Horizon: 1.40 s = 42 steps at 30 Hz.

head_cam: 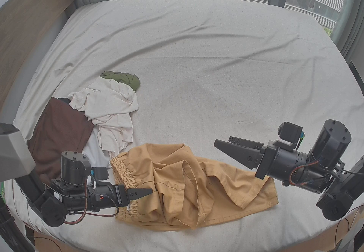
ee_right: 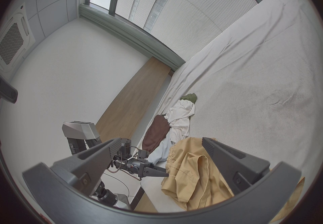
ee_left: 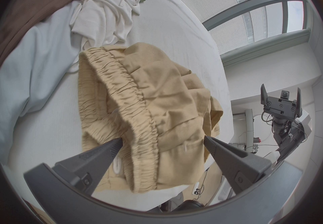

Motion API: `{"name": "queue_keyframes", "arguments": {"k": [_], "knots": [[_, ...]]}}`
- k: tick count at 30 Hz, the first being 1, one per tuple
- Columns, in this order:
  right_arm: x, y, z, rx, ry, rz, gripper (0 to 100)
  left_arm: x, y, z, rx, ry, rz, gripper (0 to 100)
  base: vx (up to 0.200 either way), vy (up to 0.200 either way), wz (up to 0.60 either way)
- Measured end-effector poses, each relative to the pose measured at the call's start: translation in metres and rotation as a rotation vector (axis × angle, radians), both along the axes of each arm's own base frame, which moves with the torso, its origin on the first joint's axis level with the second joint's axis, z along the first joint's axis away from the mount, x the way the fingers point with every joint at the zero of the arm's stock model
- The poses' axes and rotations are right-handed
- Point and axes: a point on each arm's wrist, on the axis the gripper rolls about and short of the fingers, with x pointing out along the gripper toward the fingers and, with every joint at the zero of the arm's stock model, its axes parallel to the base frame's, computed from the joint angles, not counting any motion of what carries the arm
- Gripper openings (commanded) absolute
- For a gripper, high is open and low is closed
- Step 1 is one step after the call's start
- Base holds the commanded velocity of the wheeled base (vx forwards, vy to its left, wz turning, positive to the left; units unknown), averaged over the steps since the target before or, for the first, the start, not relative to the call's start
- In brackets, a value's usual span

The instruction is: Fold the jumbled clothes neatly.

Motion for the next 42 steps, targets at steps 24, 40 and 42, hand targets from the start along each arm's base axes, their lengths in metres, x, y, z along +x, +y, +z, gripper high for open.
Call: {"name": "queue_keyframes", "arguments": {"k": [24, 40, 42], "knots": [[0.000, 0.000, 0.000, 0.000, -0.001, -0.002, 100, -0.023, -0.026, 0.013, -0.198, -0.177, -0.129, 100, 0.000, 0.000, 0.00], [0.000, 0.000, 0.000, 0.001, -0.002, -0.002, 100, -0.010, -0.027, -0.003, -0.172, -0.179, -0.097, 0, 0.000, 0.000, 0.00], [0.000, 0.000, 0.000, 0.001, -0.002, -0.001, 100, -0.007, -0.026, -0.002, -0.176, -0.189, -0.087, 0, 0.000, 0.000, 0.00]]}}
